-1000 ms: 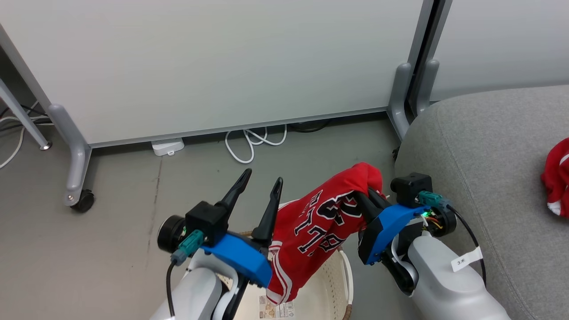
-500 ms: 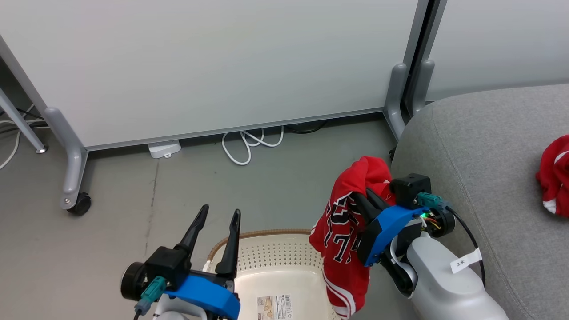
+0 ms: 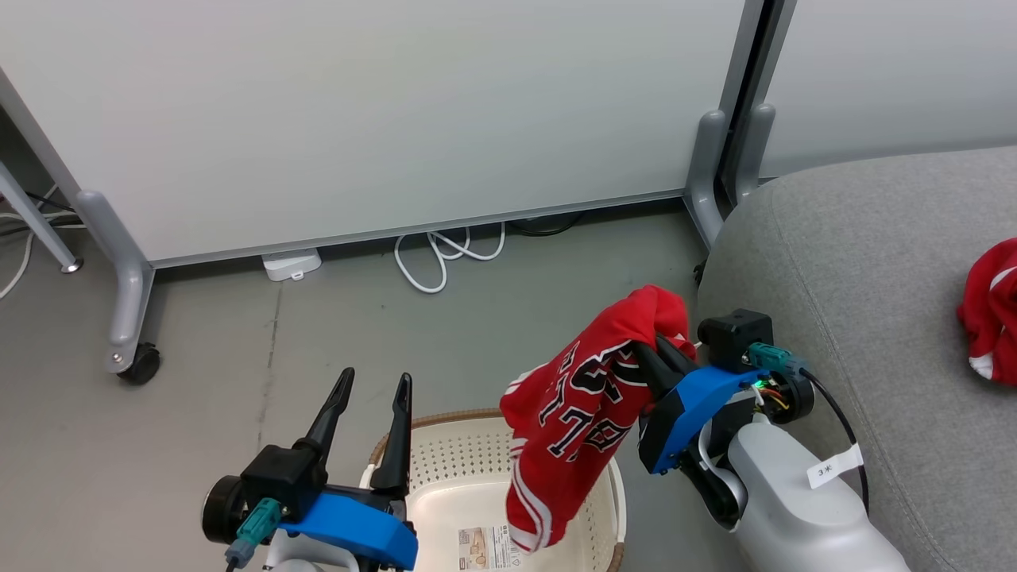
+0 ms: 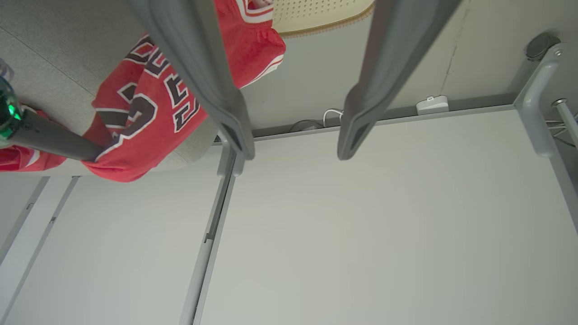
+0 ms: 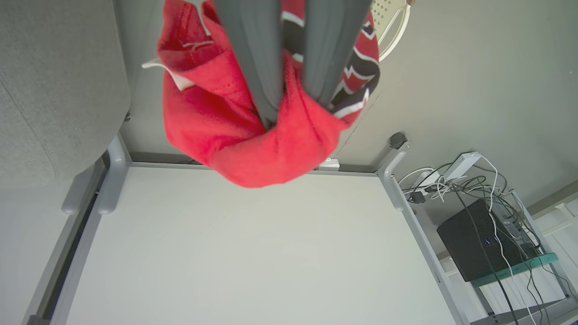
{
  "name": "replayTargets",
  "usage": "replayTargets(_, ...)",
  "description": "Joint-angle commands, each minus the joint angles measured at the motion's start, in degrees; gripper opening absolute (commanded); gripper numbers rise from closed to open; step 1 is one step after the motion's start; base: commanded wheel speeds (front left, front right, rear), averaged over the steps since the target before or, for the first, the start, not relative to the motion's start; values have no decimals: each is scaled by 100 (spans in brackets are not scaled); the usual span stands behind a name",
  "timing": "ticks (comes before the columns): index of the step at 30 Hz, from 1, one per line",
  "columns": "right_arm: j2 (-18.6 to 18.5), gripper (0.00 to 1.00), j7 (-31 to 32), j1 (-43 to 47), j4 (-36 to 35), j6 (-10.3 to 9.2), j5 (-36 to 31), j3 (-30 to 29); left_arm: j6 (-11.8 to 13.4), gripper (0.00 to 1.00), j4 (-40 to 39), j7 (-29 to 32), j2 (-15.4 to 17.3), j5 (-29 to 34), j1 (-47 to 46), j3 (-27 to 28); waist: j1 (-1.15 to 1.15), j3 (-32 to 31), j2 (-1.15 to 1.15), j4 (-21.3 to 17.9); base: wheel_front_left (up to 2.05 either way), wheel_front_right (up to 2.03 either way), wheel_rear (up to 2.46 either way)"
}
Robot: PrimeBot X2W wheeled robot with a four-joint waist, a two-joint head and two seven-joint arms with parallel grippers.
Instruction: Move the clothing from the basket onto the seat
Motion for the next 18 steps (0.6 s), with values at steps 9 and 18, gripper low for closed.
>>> replayTargets(9,-1,0,-35,47,-81,1,27,-14,-46,100,12,-15,-30,45,61,152,0,5,0,-313,0,0,0)
replayTargets(18,-1,0,-35,45,-103,1,45,-20,-39,100,28,-15,-35,-9,27,93,0,9,0,-1041,0,0,0)
